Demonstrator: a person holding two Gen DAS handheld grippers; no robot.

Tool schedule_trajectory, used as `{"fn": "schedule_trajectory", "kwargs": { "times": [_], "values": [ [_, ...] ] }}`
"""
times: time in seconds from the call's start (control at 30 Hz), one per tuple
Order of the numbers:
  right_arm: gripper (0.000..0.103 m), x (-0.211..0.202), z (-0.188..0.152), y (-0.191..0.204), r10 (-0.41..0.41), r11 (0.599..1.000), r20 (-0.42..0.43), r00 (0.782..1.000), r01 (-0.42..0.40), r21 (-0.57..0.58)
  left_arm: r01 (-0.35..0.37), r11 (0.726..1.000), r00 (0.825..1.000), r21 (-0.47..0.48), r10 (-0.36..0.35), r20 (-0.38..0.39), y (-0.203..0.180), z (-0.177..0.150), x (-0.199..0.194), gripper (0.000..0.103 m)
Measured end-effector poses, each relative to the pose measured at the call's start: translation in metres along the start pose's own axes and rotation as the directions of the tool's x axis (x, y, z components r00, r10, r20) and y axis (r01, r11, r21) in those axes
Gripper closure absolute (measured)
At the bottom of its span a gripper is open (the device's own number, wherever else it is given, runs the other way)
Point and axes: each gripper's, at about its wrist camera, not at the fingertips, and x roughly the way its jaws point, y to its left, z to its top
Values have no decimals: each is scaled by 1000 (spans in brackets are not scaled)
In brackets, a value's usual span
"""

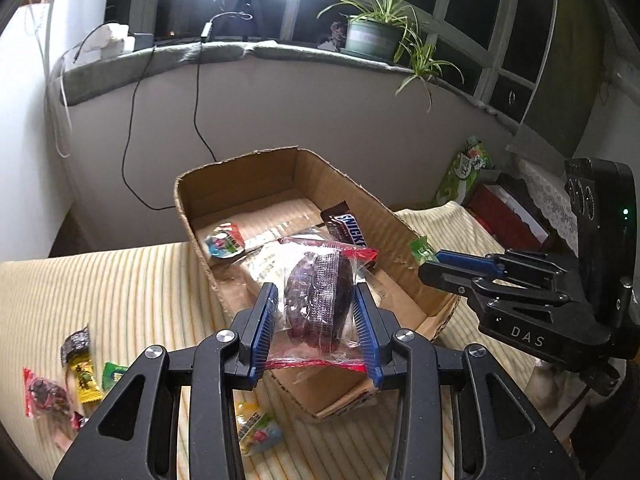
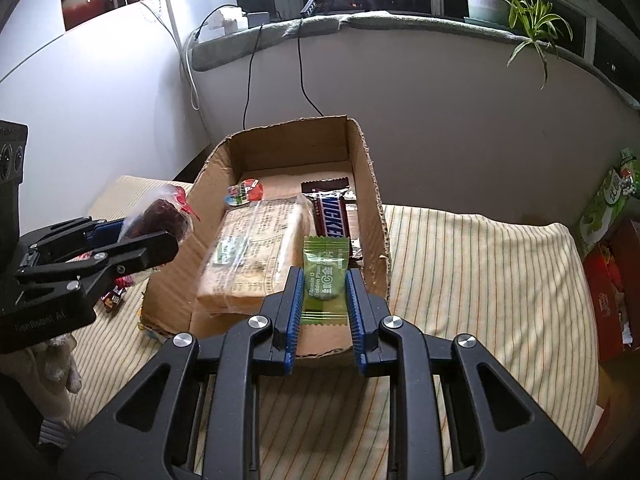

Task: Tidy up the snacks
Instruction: 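Carry the chocolate into the box with the left gripper while the right drops the green packet there, then withdraw both grippers from the box toward the remaining candies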

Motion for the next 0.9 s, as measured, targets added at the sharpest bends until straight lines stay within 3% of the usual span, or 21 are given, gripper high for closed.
{"fn": "schedule_trajectory", "kwargs": {
  "times": [0.3,0.37,0.43,0.5,0.63,0.9],
  "values": [
    [78,0,-1,-2,-10,1000,3,1000,10,-1,-2,1000,1000,13,2,-7,-5,1,4,65],
    [65,-1,-1,-3,-11,1000,8,1000,11,0,-3,1000,1000,11,3,-7,-4,1,4,65],
    [41,-4,-1,-3,-18,1000,22,1000,18,-2,-3,1000,1000,8,3,-6,-3,1,3,65],
    [34,-7,-1,-2,-26,1000,33,999,26,-3,-5,1000,1000,6,5,-4,-2,0,1,65],
    [23,-11,0,-1,-27,1000,43,999,27,-2,-6,1000,1000,-1,6,4,1,0,-4,61],
    [22,-22,0,8,-19,1000,56,998,19,-9,-18,999,999,-30,19,29,14,-3,-21,61]
  ]
}}
